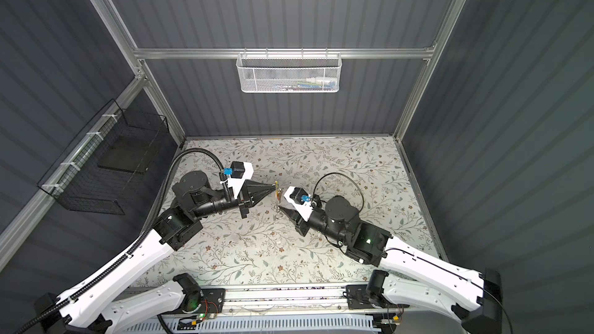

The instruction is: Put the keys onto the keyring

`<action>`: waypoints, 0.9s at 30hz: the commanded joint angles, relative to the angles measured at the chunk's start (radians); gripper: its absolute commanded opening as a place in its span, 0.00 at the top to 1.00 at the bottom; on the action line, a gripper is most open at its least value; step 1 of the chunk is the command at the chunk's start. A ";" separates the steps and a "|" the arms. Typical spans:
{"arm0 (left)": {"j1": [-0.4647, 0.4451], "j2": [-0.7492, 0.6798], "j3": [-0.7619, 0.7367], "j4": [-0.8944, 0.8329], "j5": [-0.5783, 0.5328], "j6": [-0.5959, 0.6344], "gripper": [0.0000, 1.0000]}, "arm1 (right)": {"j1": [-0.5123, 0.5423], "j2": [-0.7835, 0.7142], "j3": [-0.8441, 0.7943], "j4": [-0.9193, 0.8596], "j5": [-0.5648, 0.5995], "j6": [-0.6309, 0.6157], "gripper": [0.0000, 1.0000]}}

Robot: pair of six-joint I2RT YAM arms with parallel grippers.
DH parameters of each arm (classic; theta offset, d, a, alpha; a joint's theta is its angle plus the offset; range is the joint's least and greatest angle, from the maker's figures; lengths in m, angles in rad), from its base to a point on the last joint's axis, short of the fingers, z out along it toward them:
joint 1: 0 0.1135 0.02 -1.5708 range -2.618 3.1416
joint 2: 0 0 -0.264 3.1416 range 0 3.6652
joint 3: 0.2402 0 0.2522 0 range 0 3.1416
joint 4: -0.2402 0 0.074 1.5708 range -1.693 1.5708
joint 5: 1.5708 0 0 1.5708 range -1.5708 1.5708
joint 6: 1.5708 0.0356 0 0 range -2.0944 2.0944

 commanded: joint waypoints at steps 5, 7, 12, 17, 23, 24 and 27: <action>0.007 0.043 -0.044 0.217 0.053 -0.132 1.00 | -0.146 -0.130 -0.038 0.073 -0.186 0.181 0.61; 0.006 0.055 -0.050 0.244 0.063 -0.151 1.00 | -0.209 -0.132 -0.036 0.100 -0.286 0.247 0.61; 0.006 0.068 -0.061 0.287 0.082 -0.186 1.00 | -0.348 -0.045 0.000 0.204 -0.601 0.433 0.64; 0.006 0.072 -0.072 0.331 0.081 -0.211 1.00 | -0.367 0.025 0.005 0.285 -0.669 0.480 0.66; 0.007 0.095 -0.069 0.342 0.104 -0.226 1.00 | -0.366 0.037 0.004 0.313 -0.658 0.474 0.70; 0.007 0.095 -0.070 0.345 0.103 -0.229 1.00 | -0.367 0.038 0.006 0.314 -0.659 0.473 0.70; 0.006 0.099 -0.072 0.349 0.104 -0.229 1.00 | -0.369 0.047 0.013 0.313 -0.664 0.471 0.71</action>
